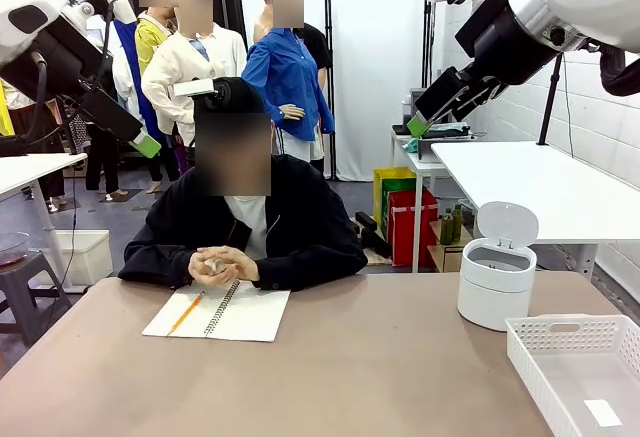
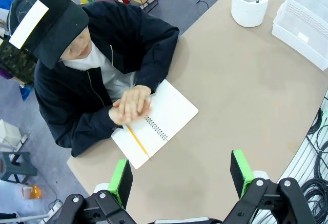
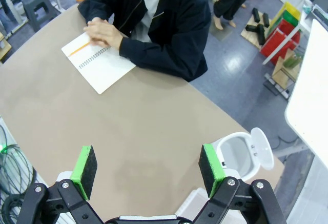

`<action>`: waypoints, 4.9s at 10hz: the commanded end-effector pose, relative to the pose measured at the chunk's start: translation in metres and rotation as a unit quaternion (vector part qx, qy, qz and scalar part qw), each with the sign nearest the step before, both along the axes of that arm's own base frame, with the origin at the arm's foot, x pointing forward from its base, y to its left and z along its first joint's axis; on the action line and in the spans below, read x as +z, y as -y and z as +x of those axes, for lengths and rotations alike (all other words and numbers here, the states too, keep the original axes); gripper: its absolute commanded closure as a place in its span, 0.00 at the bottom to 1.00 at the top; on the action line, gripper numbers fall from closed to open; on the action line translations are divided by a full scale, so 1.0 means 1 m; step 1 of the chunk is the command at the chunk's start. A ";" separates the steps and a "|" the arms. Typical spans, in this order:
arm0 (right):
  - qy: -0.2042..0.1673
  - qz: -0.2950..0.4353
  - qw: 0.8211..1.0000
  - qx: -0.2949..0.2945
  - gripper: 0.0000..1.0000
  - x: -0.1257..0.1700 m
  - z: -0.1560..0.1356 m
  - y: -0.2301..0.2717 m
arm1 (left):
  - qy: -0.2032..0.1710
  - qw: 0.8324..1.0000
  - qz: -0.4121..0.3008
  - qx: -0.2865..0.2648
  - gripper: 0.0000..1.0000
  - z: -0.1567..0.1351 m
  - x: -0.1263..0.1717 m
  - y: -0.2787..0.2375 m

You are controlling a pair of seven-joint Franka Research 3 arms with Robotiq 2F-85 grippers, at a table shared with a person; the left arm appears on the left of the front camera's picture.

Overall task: Sort the paper based on its condition.
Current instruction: If a person hands you a paper, place it in the Organizing basket , and if it's crumpled, put it in the Trash can.

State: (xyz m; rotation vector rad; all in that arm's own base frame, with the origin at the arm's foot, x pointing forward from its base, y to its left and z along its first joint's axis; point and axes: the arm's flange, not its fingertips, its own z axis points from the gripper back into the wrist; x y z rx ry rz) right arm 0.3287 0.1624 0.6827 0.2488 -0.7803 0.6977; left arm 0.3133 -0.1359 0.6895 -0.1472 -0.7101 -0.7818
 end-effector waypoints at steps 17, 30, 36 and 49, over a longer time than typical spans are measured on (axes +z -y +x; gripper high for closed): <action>0.000 0.000 1.000 0.000 0.00 0.000 0.000 0.000 | -0.002 1.000 0.000 0.000 0.00 0.000 0.000 -0.001; 0.000 0.000 1.000 0.000 0.00 0.000 0.000 0.000 | -0.002 1.000 0.000 0.000 0.00 0.000 0.000 -0.001; -0.055 -0.026 0.998 -0.023 0.00 -0.014 0.020 -0.020 | -0.002 1.000 0.000 0.000 0.00 0.000 0.000 -0.001; -0.188 -0.165 0.967 -0.041 0.00 -0.182 0.086 -0.085 | -0.002 1.000 0.000 0.000 0.00 0.000 0.000 -0.001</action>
